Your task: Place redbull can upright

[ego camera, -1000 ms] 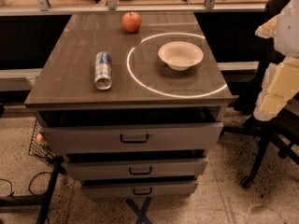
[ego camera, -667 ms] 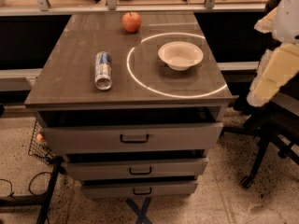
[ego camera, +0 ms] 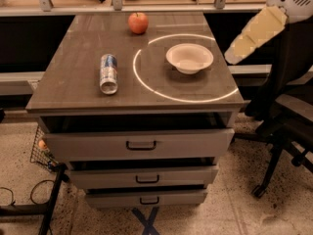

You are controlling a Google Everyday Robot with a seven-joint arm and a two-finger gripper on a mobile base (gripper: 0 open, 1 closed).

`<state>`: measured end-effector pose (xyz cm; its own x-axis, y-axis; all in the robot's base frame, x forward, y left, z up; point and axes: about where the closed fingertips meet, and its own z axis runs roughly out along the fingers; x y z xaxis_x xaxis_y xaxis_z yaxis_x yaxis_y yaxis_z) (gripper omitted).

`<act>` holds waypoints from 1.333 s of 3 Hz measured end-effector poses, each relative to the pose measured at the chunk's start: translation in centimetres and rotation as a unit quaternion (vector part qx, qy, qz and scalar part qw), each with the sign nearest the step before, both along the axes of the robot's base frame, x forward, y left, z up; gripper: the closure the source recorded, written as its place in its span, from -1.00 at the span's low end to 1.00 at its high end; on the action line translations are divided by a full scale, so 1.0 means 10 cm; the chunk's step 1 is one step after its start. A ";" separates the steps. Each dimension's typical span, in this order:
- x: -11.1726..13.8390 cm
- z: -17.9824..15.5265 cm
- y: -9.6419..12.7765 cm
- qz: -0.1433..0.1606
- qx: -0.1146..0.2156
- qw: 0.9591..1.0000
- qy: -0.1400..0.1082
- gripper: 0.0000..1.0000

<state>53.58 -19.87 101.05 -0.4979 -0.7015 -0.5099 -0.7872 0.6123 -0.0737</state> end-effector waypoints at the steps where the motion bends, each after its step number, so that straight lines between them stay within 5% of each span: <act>1: 0.21 0.09 0.23 -0.063 0.008 0.998 0.005 -1.00; 2: 0.45 0.08 0.44 -0.125 -0.038 0.991 0.024 -1.00; 3: 0.70 0.04 0.71 -0.187 -0.072 0.978 0.054 -1.00; 4: 0.75 0.06 0.87 -0.209 -0.064 0.974 0.060 -1.00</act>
Offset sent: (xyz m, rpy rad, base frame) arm 0.0691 0.0772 0.0069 -0.1227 0.1966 -0.6340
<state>61.09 -11.15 101.65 -0.8046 -0.4783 -0.3519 -0.4783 0.8732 -0.0932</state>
